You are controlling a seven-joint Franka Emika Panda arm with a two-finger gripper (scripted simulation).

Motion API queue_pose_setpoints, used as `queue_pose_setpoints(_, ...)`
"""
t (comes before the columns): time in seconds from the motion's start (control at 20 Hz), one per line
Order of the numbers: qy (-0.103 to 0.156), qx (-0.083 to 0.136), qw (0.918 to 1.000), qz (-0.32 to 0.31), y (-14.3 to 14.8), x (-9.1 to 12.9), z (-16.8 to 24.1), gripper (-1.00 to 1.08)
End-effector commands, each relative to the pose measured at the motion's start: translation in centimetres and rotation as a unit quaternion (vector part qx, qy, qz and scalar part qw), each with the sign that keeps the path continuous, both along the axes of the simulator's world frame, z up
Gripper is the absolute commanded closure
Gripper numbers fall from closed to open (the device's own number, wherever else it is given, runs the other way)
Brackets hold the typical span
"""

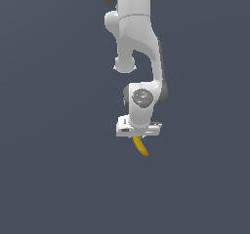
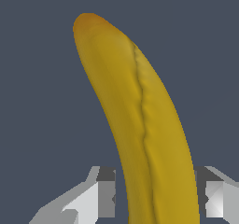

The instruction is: Pick up the object and move it to a goal position.

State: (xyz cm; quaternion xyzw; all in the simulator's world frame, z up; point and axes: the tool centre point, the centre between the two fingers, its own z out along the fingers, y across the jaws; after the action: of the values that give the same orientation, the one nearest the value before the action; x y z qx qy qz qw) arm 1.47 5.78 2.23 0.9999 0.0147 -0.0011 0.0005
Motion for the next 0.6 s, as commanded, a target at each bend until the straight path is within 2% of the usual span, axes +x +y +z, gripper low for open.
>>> queue_pose_setpoints(0.0, -0.001, 0.0, 1.0, 0.0, -0.3, -0.3, 0.5, 1.08)
queue_pose_setpoints(0.3, -0.001, 0.0, 1.0, 0.0, -1.5, -2.0, 2.3, 1.08)
queue_pose_setpoints(0.55, -0.001, 0.0, 1.0, 0.0, -3.1, -4.3, 4.6, 1.08)
